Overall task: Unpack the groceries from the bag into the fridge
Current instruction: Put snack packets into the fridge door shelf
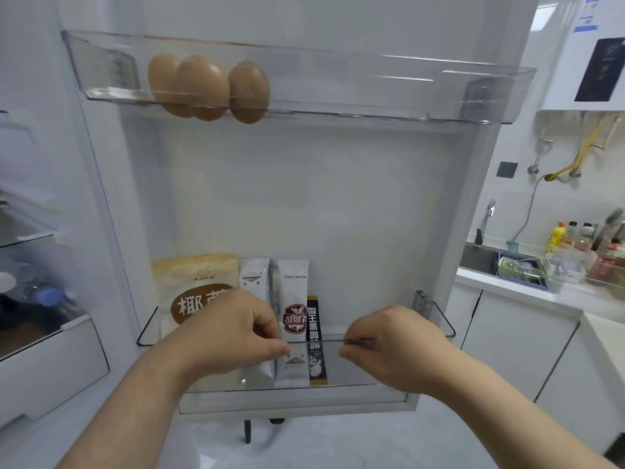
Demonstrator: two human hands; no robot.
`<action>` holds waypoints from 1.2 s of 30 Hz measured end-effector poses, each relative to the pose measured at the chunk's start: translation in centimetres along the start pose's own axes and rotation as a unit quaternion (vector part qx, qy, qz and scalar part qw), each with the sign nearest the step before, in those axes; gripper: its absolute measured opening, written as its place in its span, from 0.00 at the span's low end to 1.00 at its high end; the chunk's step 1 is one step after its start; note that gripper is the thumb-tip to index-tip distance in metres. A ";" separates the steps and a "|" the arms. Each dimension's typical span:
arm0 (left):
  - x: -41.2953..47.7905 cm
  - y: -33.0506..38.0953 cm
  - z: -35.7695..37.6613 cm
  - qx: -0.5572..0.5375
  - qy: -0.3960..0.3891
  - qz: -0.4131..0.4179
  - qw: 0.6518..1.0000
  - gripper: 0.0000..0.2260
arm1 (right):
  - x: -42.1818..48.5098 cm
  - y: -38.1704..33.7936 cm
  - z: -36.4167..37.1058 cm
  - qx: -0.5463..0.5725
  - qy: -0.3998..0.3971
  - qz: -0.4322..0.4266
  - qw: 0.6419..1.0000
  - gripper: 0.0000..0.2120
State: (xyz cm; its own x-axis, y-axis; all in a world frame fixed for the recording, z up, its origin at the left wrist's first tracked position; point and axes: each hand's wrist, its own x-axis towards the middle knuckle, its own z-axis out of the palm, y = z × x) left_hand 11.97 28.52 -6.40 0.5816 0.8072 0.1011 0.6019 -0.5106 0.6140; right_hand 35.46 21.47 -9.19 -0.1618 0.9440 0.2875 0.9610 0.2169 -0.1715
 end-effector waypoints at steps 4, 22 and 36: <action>-0.2 0.0 0.1 0.020 0.014 0.004 1.000 0.09 | -0.4 -0.1 0.0 -0.004 0.016 0.001 1.000 0.13; 1.7 14.2 12.7 0.134 0.048 0.187 0.972 0.21 | -19.2 10.3 -8.3 -0.024 0.047 0.197 0.979 0.21; 0.6 35.0 30.2 0.097 -0.091 0.352 0.927 0.21 | -44.7 17.3 -16.7 -0.007 0.084 0.457 0.886 0.19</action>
State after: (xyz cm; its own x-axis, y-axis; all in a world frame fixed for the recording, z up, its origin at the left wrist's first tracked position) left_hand 49.94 2.14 -8.51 0.9396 0.1996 0.2781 0.1149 -0.9492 0.2930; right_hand 63.05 -21.16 -9.24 0.7193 0.6734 0.1707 0.6764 -0.6228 -0.3932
